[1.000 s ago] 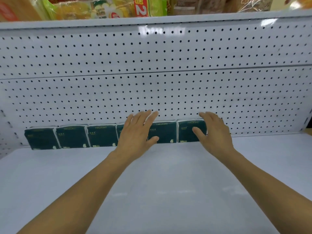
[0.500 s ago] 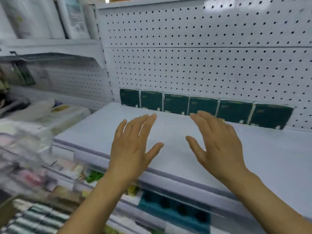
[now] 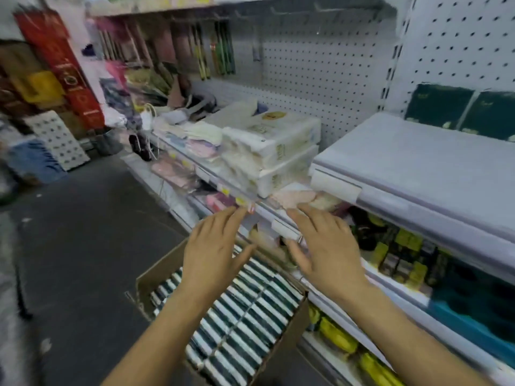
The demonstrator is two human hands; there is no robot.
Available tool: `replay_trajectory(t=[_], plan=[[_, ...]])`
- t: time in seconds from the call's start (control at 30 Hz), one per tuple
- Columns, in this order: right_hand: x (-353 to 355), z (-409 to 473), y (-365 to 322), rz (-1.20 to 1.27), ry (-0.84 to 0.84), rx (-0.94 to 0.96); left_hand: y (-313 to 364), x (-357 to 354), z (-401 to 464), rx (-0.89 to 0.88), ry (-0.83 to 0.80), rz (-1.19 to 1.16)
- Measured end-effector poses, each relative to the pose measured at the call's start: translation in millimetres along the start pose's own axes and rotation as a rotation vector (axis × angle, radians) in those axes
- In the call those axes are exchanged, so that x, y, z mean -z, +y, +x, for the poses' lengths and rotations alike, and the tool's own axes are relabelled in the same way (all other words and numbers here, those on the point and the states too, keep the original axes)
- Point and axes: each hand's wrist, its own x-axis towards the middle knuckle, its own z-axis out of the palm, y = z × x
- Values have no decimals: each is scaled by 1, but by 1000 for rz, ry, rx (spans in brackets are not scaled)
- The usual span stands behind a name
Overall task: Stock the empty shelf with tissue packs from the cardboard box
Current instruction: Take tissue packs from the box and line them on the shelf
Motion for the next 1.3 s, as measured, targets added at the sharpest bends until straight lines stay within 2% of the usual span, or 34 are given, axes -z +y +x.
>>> replay_trajectory(t=[0.13, 0.27, 0.37, 0.5, 0.6, 0.7, 0.8, 0.93, 1.03, 1.13, 1.3], plan=[[-69, 15, -43, 101, -114, -7, -83, -21, -34, 195, -201, -33], [-134, 28, -63, 144, -321, -52, -134, -54, -63, 329, -348, -84], [-179, 41, -68, 144, -502, -59, -162, -85, -72, 433, -429, -156], [-240, 63, -71, 161, -658, -83, -189, -131, -72, 568, -520, -291], [-295, 82, -66, 279, -747, -208, -208, -172, -65, 646, -552, -361], [-352, 103, -58, 383, -795, -378, -226, -216, -49, 743, -553, -437], [-408, 122, -55, 326, -825, -334, -243, -262, -28, 824, -557, -503], [-460, 137, -60, 116, -801, -200, -254, -306, -8, 813, -586, -499], [-481, 141, -67, -62, -800, -108, -261, -324, -2, 843, -640, -484], [-491, 142, -69, -182, -809, -66, -263, -331, 1, 872, -629, -491], [-491, 147, -67, -77, -790, -157, -262, -332, 12, 820, -626, -366]])
